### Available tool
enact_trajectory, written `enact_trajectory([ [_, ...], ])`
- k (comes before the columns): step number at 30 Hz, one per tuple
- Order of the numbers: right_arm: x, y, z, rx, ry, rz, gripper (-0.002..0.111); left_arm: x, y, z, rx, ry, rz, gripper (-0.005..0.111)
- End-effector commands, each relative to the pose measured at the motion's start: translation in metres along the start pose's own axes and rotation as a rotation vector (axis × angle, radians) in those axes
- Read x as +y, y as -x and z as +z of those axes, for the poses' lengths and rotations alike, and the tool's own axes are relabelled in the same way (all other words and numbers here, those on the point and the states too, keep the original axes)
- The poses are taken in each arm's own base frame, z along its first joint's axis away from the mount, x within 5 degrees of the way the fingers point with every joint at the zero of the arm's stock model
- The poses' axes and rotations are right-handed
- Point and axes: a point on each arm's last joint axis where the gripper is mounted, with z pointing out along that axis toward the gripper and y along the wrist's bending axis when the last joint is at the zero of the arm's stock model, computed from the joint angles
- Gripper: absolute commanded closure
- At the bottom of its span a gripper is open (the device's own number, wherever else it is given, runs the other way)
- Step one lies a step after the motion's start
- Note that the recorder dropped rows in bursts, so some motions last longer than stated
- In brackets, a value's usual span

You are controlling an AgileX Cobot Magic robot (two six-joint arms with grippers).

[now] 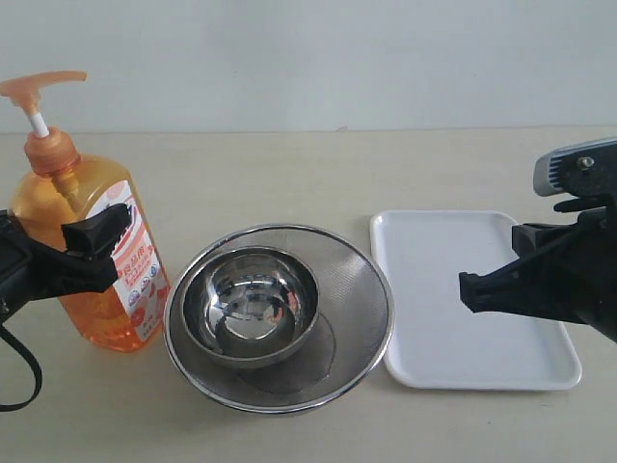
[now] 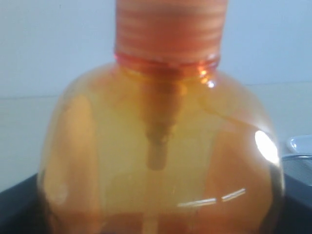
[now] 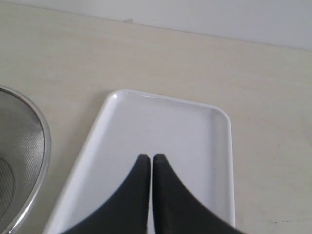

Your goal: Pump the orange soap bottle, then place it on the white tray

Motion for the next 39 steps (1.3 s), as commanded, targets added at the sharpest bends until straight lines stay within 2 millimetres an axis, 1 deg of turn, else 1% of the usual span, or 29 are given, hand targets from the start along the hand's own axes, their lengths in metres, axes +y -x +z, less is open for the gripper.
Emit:
enact_trajectory([
  [1,-0.0026,0.0006,-0.0014,-0.013,-0.013,0.001,0.109,0.0000,0.0038,-0.0012,-0.044,0.006,0.023,0.102],
  [13,-0.0022,0.0004,-0.0014,-0.011,-0.009,0.001,0.109,-0.0008,0.0038,-0.0012,-0.043,-0.002,0.028,0.102],
  [15,-0.0021,0.0003,-0.0014,-0.011,-0.008,0.001,0.109,-0.0008,0.0038,-0.0012,-0.043,-0.002,0.028,0.097],
  [18,-0.0021,0.0003,-0.0014,-0.011,-0.008,0.001,0.109,-0.0008,0.0038,-0.0012,-0.043,-0.002,0.028,0.081],
  [23,-0.0018,0.0002,-0.0014,-0.009,-0.004,0.001,0.109,-0.0010,0.0037,-0.0012,-0.043,-0.004,0.025,0.044],
  [24,-0.0016,0.0001,-0.0014,-0.008,-0.003,0.001,0.109,-0.0010,0.0037,-0.0012,-0.043,-0.004,0.025,0.039],
  [26,-0.0016,0.0001,-0.0014,-0.008,-0.003,0.001,0.109,-0.0010,0.0037,-0.0012,-0.043,-0.005,0.011,0.033],
  [30,-0.0016,0.0001,-0.0014,-0.008,-0.003,0.002,0.109,-0.0009,0.0030,-0.0011,-0.035,-0.004,-0.028,0.032],
  [36,-0.0015,0.0000,-0.0014,-0.007,-0.001,0.002,0.109,-0.0009,0.0009,-0.0011,-0.012,-0.004,-0.027,0.032],
  [39,-0.0015,0.0000,-0.0014,-0.007,-0.001,0.002,0.109,-0.0007,-0.0007,-0.0011,0.006,-0.002,0.007,0.032],
])
